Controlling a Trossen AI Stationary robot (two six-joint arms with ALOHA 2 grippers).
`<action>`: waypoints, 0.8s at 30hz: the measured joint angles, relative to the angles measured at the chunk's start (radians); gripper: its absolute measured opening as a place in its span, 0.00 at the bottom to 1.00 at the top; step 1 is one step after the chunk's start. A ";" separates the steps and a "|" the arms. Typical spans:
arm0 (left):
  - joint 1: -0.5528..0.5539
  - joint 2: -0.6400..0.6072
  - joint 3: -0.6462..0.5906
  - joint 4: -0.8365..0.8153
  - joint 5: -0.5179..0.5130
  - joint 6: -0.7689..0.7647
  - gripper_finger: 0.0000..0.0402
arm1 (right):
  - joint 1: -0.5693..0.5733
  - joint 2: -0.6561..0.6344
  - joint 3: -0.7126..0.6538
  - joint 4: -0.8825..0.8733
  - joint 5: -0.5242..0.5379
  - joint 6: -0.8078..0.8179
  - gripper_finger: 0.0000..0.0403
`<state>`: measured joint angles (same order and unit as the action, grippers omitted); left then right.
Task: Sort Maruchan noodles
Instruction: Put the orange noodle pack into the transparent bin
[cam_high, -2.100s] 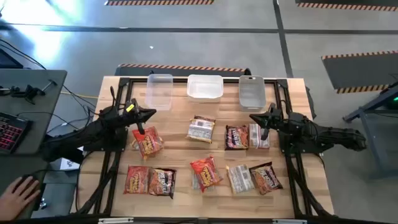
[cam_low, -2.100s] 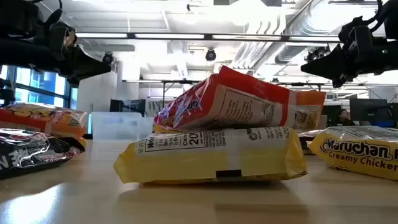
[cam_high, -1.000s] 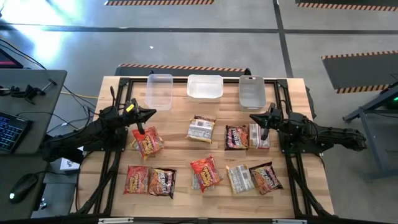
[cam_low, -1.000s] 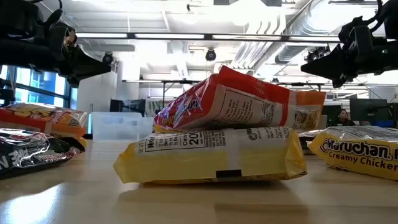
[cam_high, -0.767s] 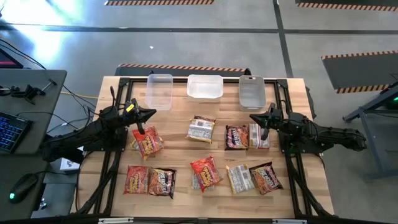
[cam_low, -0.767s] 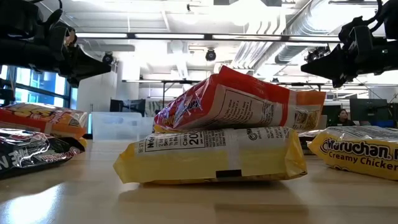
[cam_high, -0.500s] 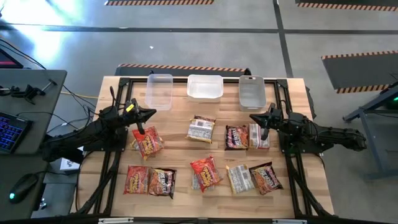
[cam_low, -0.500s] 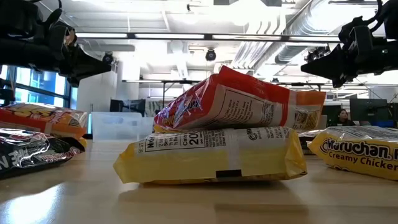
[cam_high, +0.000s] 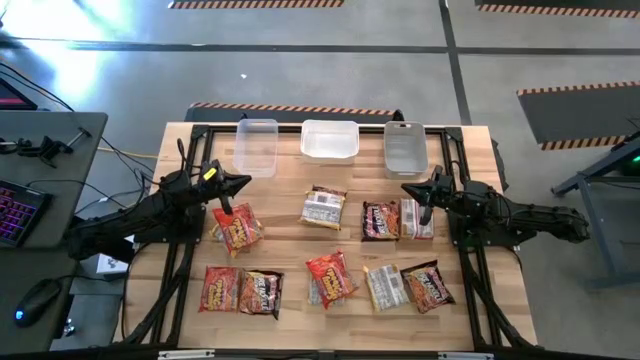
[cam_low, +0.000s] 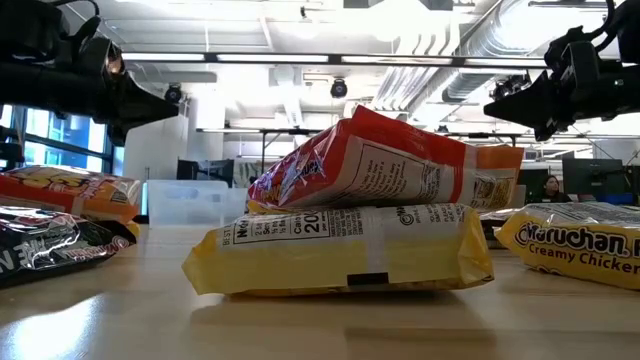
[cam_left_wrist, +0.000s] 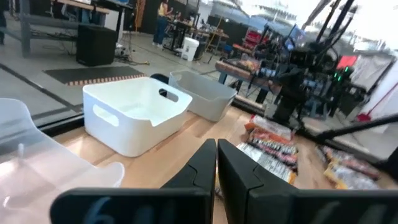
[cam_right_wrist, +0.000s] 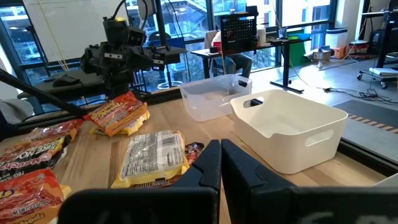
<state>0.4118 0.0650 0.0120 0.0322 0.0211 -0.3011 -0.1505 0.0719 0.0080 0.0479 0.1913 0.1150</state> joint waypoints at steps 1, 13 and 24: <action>0.000 0.000 0.000 0.022 -0.006 -0.012 0.02 | 0.000 0.000 0.000 0.000 0.000 0.000 0.00; -0.003 0.045 0.075 0.245 0.062 -0.327 0.02 | 0.000 0.000 0.000 0.000 0.000 0.000 0.00; -0.002 0.418 0.425 -0.444 0.106 -0.328 0.20 | 0.000 0.000 0.000 0.000 0.000 0.000 0.00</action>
<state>0.4095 0.4832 0.4373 -0.4114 0.1272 -0.6289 -0.1509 0.0721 0.0078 0.0483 0.1913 0.1150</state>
